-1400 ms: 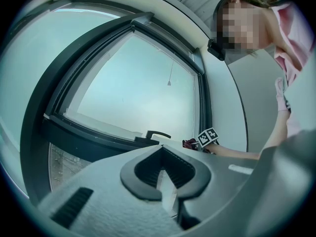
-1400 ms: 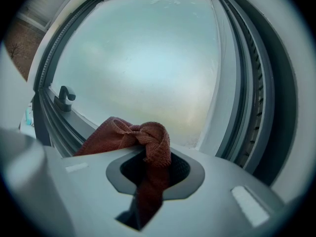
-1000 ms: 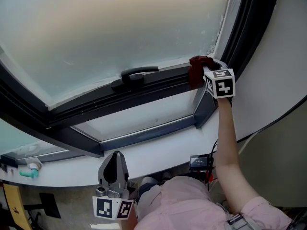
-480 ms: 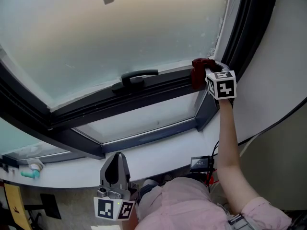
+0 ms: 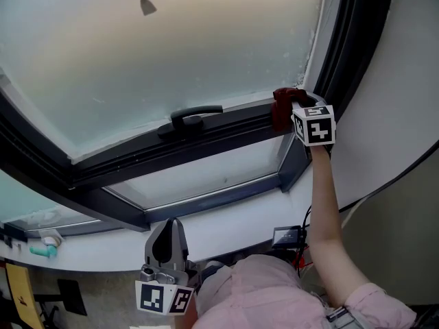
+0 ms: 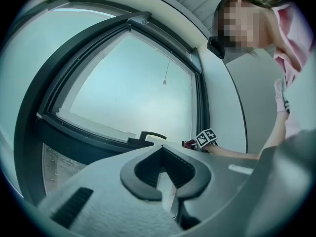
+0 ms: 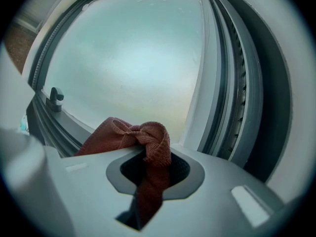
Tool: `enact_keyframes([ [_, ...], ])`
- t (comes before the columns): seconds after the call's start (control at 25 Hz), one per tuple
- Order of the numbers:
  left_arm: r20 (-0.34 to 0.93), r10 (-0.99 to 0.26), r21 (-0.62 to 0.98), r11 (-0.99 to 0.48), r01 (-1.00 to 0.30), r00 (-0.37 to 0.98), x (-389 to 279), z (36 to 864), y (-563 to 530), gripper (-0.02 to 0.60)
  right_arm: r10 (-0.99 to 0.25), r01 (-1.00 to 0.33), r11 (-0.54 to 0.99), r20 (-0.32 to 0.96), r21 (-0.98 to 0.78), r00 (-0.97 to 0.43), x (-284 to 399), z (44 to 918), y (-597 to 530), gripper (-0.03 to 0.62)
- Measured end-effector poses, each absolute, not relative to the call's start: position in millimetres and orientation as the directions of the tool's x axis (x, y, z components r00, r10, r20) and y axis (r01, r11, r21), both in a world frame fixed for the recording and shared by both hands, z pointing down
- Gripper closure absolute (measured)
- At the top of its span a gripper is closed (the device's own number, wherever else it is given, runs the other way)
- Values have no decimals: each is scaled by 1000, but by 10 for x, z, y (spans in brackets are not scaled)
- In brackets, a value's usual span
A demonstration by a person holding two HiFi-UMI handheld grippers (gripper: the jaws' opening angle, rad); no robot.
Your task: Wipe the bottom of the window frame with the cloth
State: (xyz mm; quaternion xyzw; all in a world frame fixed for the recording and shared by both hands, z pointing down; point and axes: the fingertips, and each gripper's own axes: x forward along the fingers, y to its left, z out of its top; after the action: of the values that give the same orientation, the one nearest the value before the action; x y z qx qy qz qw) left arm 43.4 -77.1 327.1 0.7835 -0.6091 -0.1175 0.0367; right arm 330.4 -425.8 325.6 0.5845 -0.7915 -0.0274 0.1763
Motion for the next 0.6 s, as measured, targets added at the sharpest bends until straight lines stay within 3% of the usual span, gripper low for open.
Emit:
enact_keyframes([
  [0.16, -130, -962, 195, -262, -945, 240, 476, 3279, -802, 580, -940, -913, 319, 207, 253, -271, 3302, 3227, -4235, 526],
  [0.32, -109, -955, 184, -291, -939, 274, 541, 3275, -868, 580, -932, -923, 363, 42, 129, -361, 3171, 3062, -3930, 523],
  [0.44, -97, -947, 180, -319, -930, 306, 589, 3270, -920, 580, -882, -884, 463, -68, 56, -466, 2834, 2961, -3461, 522],
  [0.6, -99, -938, 176, -344, -922, 331, 594, 3258, -934, 580, -826, -828, 548, -76, 121, -558, 2250, 2948, -2963, 523],
])
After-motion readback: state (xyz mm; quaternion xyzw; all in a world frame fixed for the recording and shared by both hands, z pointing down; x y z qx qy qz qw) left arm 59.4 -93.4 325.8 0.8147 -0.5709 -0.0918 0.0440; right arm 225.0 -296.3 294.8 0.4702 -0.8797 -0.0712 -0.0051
